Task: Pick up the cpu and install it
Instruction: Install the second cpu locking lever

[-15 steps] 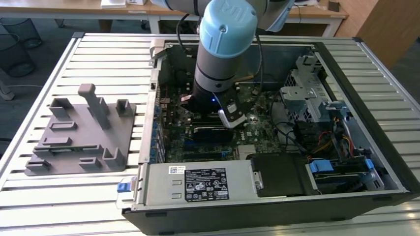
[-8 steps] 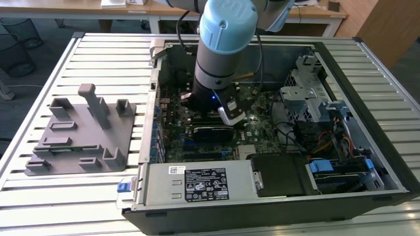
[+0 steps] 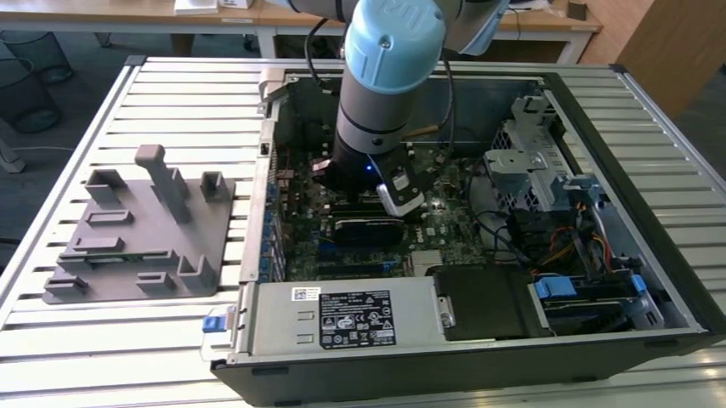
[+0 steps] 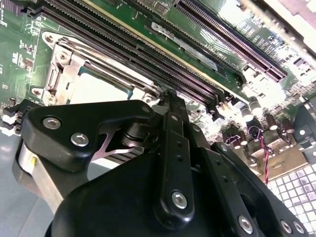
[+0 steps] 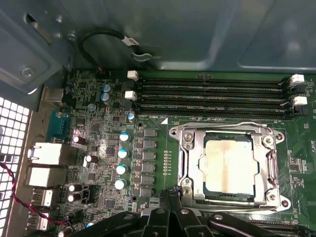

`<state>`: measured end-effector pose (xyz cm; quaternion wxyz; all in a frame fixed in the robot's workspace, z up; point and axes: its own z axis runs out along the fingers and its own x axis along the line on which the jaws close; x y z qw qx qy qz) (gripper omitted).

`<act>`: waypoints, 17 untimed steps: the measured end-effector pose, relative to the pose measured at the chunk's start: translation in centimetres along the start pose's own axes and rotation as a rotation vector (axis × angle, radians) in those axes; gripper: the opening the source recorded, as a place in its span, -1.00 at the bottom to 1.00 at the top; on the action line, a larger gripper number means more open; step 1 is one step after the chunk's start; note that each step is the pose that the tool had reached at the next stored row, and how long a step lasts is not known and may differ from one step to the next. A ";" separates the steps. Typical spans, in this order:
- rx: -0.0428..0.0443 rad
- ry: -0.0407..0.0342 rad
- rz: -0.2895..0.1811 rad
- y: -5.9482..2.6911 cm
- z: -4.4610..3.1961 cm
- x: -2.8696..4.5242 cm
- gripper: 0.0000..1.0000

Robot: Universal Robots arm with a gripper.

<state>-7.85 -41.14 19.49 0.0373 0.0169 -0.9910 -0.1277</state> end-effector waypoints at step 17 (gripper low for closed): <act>-0.0123 -0.0003 -0.001 -0.08 0.30 0.07 -0.79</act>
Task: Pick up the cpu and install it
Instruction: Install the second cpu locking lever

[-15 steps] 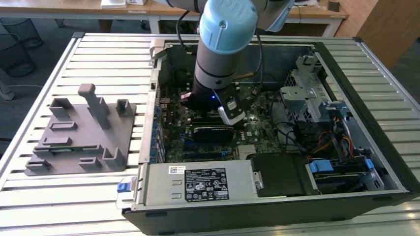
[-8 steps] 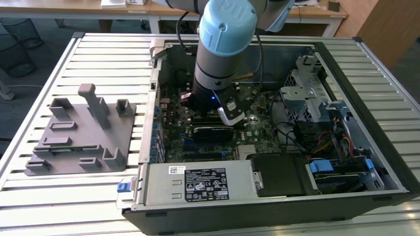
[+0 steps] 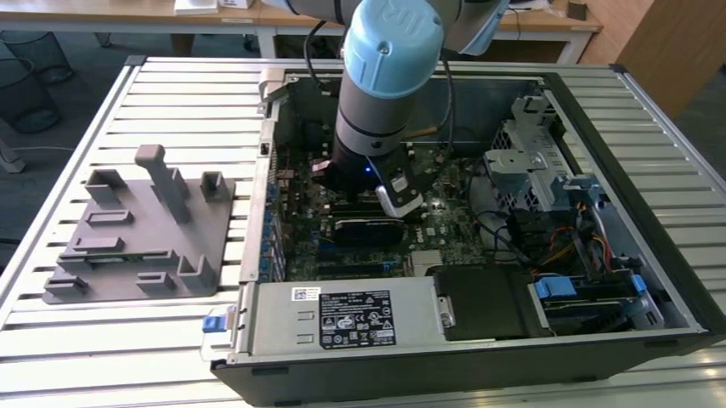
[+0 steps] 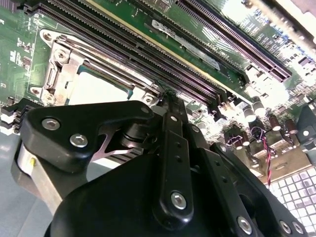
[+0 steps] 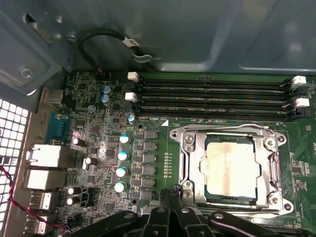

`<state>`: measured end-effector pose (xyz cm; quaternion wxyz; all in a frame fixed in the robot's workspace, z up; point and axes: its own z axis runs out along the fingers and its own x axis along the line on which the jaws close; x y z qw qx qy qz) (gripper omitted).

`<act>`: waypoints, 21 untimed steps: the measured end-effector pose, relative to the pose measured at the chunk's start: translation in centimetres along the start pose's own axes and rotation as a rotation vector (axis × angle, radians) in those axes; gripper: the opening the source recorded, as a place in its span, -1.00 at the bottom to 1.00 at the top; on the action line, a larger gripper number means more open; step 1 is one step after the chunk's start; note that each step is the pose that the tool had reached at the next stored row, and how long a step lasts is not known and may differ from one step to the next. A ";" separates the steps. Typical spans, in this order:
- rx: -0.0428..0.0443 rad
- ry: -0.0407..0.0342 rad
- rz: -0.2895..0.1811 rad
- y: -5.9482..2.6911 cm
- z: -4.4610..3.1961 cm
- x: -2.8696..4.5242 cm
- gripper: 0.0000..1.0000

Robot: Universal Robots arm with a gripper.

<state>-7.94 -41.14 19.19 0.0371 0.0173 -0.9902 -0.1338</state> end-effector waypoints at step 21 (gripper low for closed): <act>-0.0017 -0.0004 0.000 0.23 -0.80 0.22 -0.79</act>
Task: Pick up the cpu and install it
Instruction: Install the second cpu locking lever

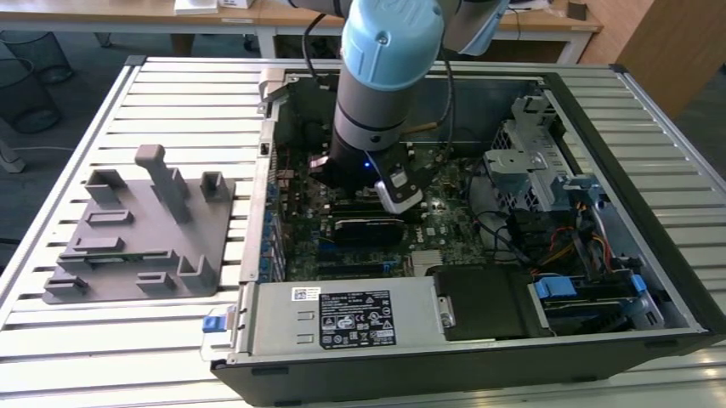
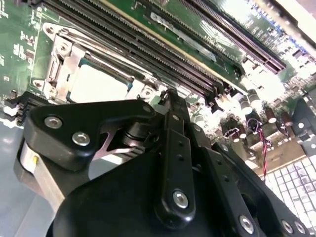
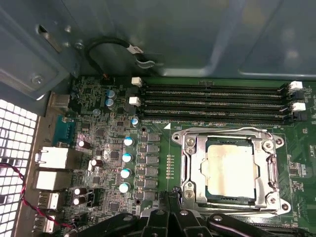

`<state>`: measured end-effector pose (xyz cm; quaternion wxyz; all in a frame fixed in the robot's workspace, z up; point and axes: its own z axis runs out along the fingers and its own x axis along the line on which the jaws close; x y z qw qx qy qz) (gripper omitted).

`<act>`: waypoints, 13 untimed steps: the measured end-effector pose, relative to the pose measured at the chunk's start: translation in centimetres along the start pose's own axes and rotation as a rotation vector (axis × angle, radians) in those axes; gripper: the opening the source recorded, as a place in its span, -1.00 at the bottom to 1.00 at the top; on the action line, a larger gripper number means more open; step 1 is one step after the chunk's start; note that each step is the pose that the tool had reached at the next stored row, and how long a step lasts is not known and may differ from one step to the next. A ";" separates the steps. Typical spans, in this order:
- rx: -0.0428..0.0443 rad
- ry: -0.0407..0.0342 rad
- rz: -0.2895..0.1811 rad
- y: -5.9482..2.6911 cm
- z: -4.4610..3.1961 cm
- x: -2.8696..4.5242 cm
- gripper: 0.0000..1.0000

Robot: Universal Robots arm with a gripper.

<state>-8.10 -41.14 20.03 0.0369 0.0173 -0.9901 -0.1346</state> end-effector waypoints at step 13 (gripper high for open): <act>-0.0005 -0.0028 -0.001 0.09 -0.35 0.02 -0.79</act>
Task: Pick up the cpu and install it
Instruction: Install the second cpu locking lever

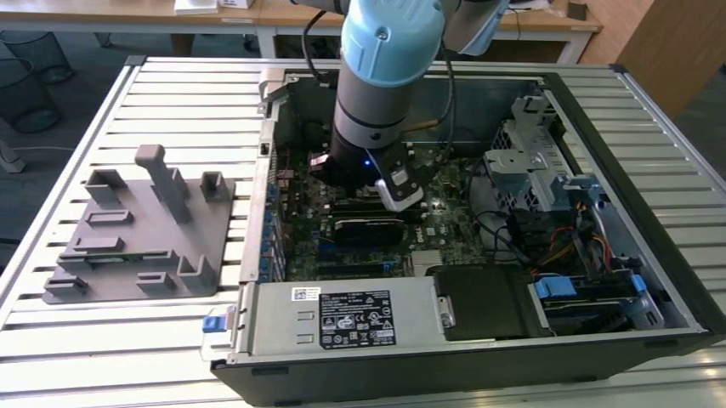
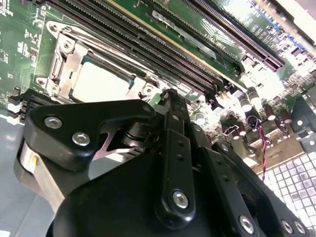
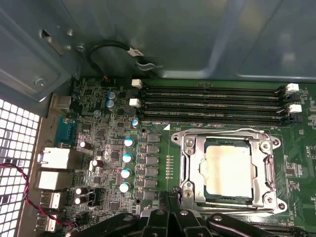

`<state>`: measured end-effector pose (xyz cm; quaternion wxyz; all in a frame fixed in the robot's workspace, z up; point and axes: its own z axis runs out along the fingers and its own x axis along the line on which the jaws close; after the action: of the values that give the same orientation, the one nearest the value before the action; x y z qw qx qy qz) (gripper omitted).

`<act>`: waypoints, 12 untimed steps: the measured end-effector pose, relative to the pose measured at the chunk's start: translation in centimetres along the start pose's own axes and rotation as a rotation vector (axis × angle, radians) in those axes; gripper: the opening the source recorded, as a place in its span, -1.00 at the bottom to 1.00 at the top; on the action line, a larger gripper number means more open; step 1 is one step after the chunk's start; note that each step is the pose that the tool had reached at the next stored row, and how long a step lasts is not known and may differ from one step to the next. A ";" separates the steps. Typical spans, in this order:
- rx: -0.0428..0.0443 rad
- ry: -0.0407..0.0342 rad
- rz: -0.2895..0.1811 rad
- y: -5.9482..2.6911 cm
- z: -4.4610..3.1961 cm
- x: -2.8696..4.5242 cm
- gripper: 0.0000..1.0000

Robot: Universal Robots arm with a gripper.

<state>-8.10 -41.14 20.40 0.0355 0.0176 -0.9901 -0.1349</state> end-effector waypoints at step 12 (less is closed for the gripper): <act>0.0001 0.0001 0.000 0.25 -0.89 0.06 -0.79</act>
<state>-8.10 -41.14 21.32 0.0356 0.0176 -0.9901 -0.1348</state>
